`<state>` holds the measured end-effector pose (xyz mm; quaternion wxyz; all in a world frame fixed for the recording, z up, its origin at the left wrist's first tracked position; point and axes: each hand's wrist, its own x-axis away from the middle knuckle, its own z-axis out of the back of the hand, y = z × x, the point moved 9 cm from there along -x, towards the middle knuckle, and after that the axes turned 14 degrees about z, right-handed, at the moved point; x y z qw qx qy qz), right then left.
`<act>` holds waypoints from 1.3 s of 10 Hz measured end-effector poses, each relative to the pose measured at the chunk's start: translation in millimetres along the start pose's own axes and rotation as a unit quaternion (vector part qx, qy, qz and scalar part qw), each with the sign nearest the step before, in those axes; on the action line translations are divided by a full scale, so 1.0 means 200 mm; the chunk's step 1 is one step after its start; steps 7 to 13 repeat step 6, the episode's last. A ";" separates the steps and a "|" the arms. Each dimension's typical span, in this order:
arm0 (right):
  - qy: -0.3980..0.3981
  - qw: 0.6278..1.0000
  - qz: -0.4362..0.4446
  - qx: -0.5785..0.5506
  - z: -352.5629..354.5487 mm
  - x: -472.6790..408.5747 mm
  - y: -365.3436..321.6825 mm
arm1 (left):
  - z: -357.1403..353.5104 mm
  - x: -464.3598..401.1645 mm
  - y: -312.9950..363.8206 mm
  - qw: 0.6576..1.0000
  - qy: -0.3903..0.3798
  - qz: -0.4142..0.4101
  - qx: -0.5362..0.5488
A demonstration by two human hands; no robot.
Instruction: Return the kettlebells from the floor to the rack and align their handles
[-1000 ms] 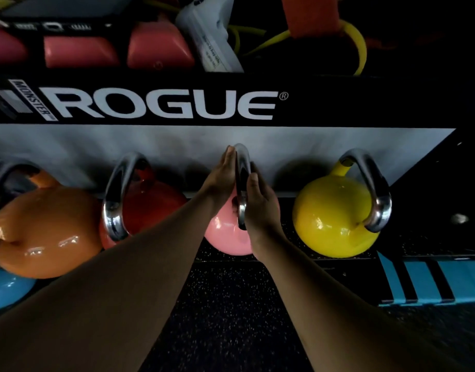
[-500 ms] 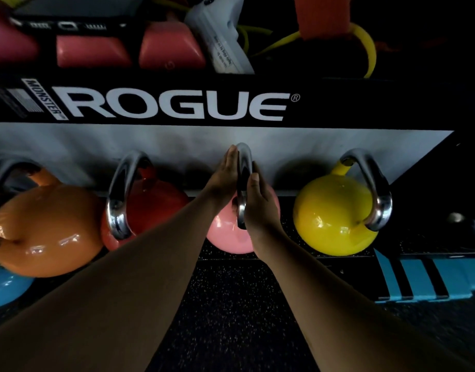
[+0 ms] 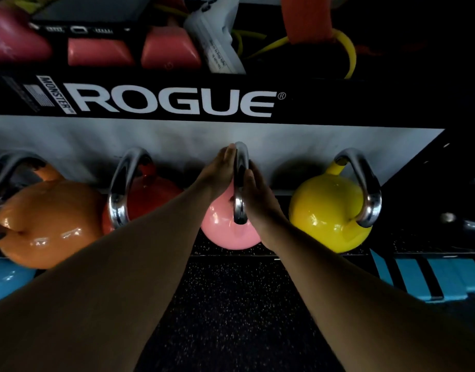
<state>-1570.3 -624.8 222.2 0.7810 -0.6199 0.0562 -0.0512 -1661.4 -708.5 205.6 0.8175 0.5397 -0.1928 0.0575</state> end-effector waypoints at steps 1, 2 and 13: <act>-0.044 0.995 0.014 0.084 0.06 -0.02 -0.07 | 0.06 0.04 0.07 0.990 0.066 -0.023 -0.121; -0.057 0.969 0.037 0.236 0.27 -0.02 -0.14 | 0.07 0.13 0.18 0.964 0.083 -0.093 -0.234; -0.104 0.903 0.141 0.392 0.58 0.19 -0.10 | -0.18 0.66 0.31 0.890 0.034 -0.205 -0.406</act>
